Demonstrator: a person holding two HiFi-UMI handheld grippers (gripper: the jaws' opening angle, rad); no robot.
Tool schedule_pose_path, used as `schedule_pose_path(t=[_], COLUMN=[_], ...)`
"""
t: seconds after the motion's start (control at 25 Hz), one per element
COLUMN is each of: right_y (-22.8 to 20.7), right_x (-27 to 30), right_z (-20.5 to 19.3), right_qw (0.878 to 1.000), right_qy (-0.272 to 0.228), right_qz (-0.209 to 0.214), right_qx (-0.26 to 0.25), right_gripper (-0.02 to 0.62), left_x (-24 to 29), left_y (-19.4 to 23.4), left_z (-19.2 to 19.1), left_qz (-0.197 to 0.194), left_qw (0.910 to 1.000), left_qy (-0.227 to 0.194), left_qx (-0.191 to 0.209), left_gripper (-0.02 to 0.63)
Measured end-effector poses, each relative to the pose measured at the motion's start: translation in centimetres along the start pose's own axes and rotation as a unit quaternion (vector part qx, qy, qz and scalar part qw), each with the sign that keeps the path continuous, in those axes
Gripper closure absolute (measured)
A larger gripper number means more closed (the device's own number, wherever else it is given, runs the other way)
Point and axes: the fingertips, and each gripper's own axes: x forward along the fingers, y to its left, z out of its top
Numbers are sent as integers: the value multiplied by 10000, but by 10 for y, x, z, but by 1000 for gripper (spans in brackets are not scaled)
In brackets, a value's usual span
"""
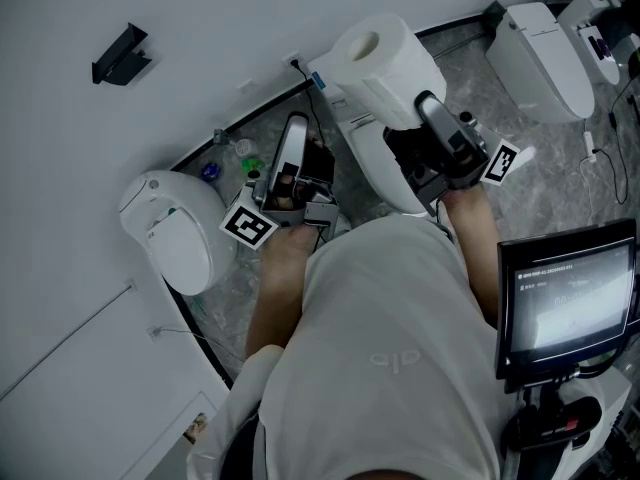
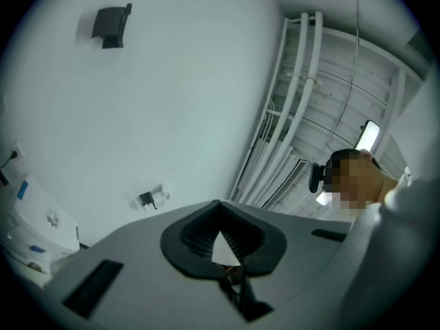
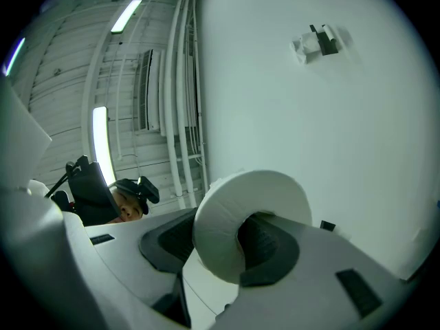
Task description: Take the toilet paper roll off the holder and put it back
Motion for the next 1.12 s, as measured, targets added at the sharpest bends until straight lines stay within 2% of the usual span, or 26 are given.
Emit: schedule_pose_path(t=[0.12, 0.2, 0.44, 0.64, 0.8, 1.12], right_y=[-1, -1, -8, -31, -40, -51], right_x=[0, 0, 5, 10, 16, 2], right_z=[-1, -2, 2, 19, 18, 7], right_qw=[10000, 10000, 10000, 9996, 9992, 9974], right_qy=[13, 12, 23, 41, 125, 281], right_qz=[-1, -5, -10, -101, -95, 105], right_qx=[10, 31, 82, 268, 356, 652], right_gripper=[414, 414, 414, 414, 414, 414], left_x=[1, 1, 6, 15, 7, -41], left_y=[-4, -8, -1, 22, 24, 6], left_z=[-1, -2, 2, 13, 23, 18], left_qz=[-268, -398, -331, -34, 158, 490], left_qw=[9988, 9980, 9978, 9975, 9970, 9939], left_qy=[-41, -101, -192, -382, -542, -988], left_qx=[-416, -476, -547, -594, -522, -47], left_gripper=[601, 601, 601, 601, 601, 601])
